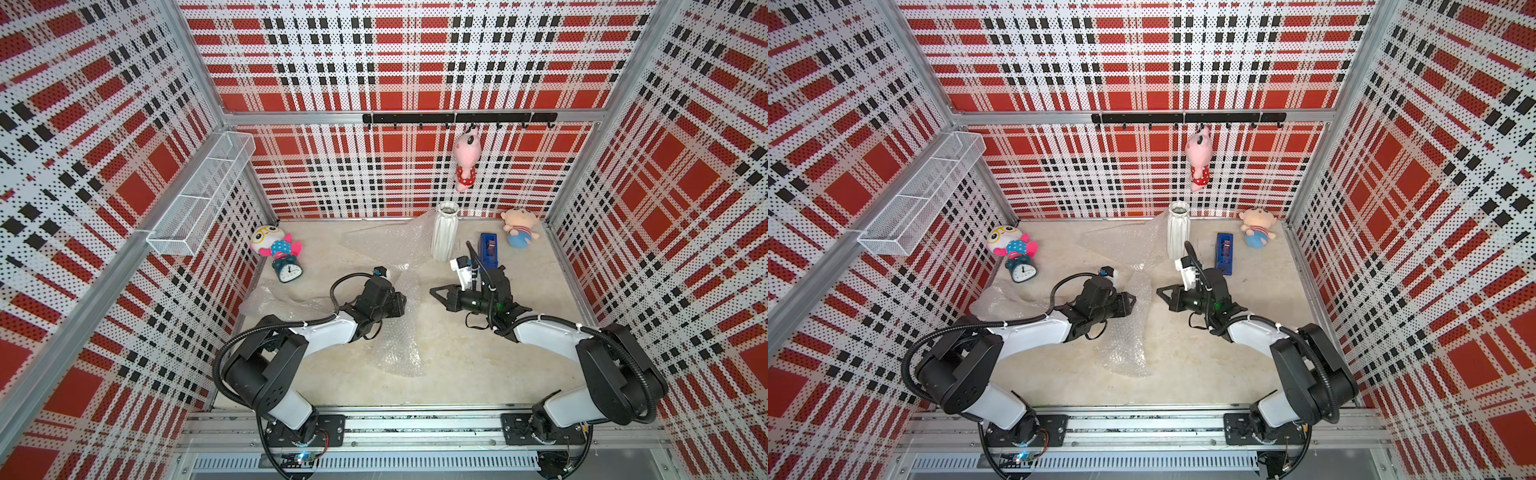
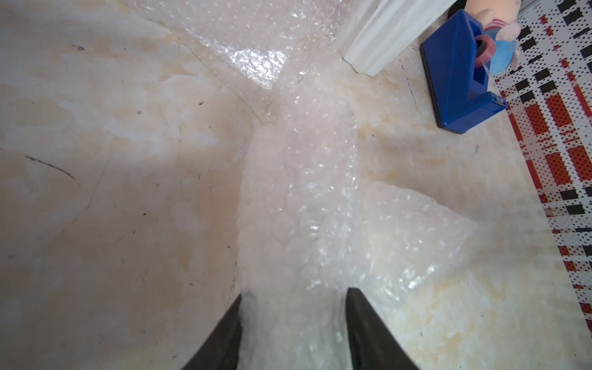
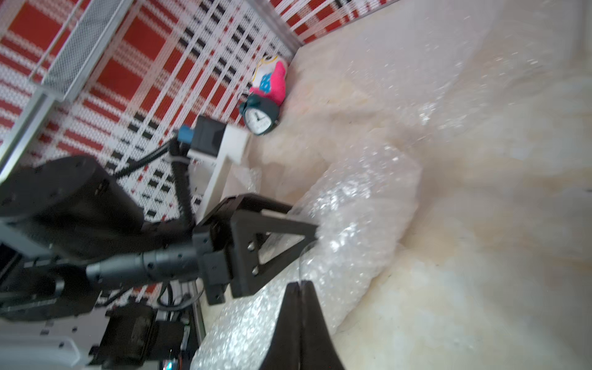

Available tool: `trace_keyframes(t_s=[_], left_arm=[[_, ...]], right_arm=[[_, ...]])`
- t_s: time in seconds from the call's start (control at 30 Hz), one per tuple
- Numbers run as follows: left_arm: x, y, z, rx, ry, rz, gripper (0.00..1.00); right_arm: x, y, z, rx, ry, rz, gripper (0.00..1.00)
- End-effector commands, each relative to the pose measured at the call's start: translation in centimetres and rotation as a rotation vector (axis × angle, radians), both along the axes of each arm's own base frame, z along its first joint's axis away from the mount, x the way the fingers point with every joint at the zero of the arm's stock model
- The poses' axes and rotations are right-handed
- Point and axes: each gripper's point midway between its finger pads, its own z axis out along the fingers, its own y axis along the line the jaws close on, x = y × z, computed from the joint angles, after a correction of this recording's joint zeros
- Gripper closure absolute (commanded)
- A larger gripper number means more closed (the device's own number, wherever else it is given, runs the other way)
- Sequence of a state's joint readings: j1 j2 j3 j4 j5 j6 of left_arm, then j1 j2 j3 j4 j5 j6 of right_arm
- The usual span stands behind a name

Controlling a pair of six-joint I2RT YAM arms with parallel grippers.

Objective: Wrap vases in bubble wrap
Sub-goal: Stick the tape on the bubble wrap.

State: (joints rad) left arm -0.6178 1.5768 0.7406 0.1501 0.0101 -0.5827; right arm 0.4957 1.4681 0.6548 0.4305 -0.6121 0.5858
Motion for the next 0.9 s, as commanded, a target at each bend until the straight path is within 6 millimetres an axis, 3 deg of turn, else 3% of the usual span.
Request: trace_keyframes(t_s=[0.0,0.13,0.87], left_arm=[[-1.5,0.1,-2.6,0.066,0.074,-0.037,0.51],[-1.5,0.1,-2.7,0.069,0.074,-0.040,0.52],[-2.3,-0.5,-2.9,0.073,0.076,-0.062,0.52]], right_arm=[[-2.9,1.1,-1.6,-0.082,-0.050,0.144,1.00],[-3.5,2.5,-1.9,-0.092,-0.070,0.203,1.00],[1.3,5.4,0.6,-0.085,-0.151,0.190,1.00]])
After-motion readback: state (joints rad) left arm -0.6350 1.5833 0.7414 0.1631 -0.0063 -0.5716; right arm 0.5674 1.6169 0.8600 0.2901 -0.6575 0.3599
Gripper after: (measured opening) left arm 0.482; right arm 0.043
